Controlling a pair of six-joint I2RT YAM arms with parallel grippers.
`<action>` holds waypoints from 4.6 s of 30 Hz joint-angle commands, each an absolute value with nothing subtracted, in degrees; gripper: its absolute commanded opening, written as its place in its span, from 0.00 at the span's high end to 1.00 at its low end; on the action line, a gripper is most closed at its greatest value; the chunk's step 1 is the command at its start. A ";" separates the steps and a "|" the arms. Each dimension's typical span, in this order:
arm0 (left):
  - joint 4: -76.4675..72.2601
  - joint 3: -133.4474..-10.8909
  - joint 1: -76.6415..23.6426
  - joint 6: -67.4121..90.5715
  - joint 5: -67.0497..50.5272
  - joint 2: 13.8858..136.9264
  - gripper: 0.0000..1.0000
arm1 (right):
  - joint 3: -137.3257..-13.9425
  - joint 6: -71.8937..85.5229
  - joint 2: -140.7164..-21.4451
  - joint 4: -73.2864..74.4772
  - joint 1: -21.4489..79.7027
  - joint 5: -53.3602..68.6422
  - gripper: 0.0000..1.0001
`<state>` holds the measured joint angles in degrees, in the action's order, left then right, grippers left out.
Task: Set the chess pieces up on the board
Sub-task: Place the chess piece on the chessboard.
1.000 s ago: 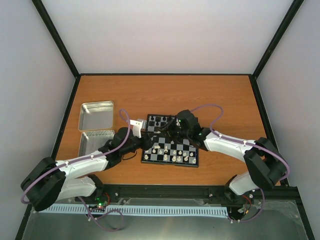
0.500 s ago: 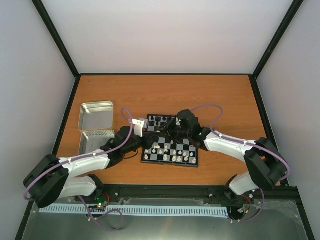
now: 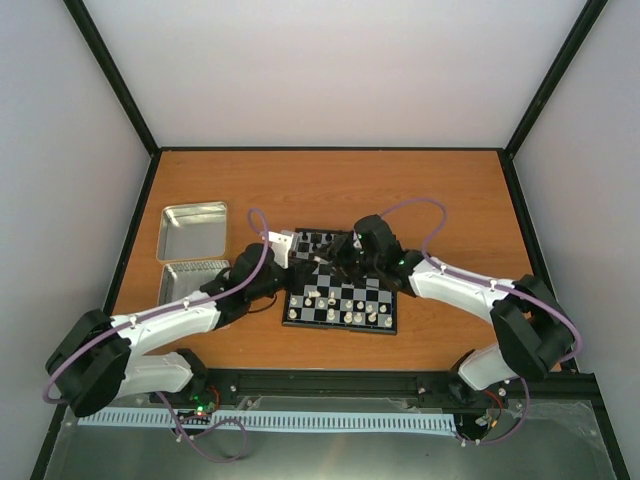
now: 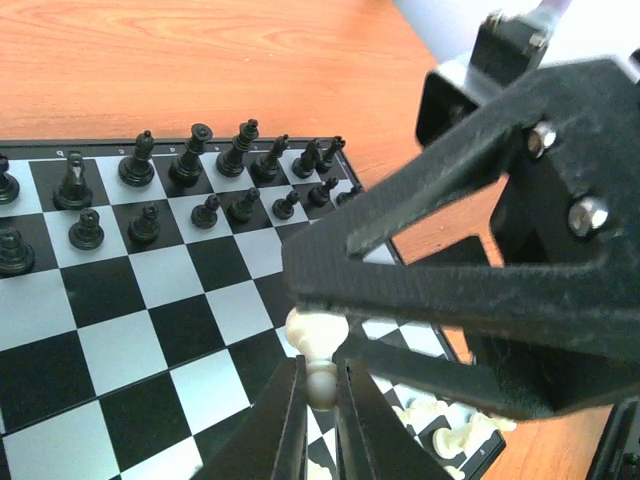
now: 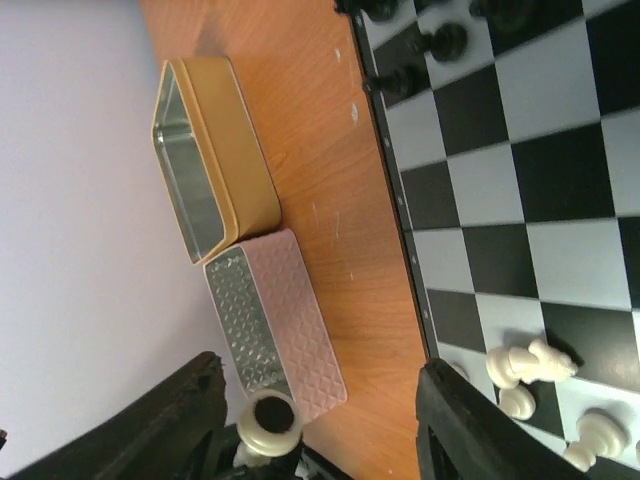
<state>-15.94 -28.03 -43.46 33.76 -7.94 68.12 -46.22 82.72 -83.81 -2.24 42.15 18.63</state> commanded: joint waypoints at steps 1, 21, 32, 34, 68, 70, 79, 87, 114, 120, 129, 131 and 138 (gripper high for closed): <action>-2.08 -34.95 -43.59 30.39 -8.59 66.70 0.99 | -51.46 68.20 -81.18 5.40 39.44 17.84 0.45; 43.07 -62.55 -52.03 28.44 -8.09 85.43 0.99 | -40.21 54.85 -49.17 28.02 31.64 -2.33 0.40; 47.29 -65.88 -54.57 30.73 -7.15 90.16 0.99 | -38.56 49.83 -49.11 25.85 31.64 0.03 0.40; 47.49 -67.36 -54.57 30.06 -7.60 91.40 0.99 | -38.84 47.36 -50.87 24.83 31.64 2.64 0.40; 57.06 -80.63 -50.74 14.57 -13.67 106.90 1.00 | -38.58 45.26 -53.92 24.87 31.64 2.81 0.46; 57.22 -81.28 -50.55 14.04 -13.75 107.23 0.99 | -38.66 45.41 -53.90 24.78 31.64 2.79 0.46; 57.92 -84.07 -49.15 13.10 -11.95 109.74 0.99 | -38.77 45.62 -53.48 25.13 31.64 1.87 0.46; 57.52 -84.73 -49.08 13.29 -11.26 111.16 0.99 | -38.74 45.37 -53.63 25.31 31.63 1.62 0.46; 59.07 -84.57 -51.27 12.22 -14.34 112.57 0.95 | -37.28 45.97 -52.01 25.40 31.64 1.15 0.46; 58.92 -85.00 -51.32 11.98 -15.14 112.81 0.91 | -37.26 46.05 -51.99 25.40 31.64 1.23 0.46; 58.26 -84.48 -51.32 11.95 -15.05 112.79 0.82 | -37.19 46.14 -51.92 25.49 31.64 1.13 0.46; 58.33 -84.86 -51.30 11.93 -14.90 112.92 0.78 | -37.18 46.14 -51.88 25.49 31.64 1.22 0.46; 57.93 -86.05 -51.04 12.04 -14.57 111.34 0.73 | -37.18 46.14 -51.58 25.90 31.64 0.85 0.46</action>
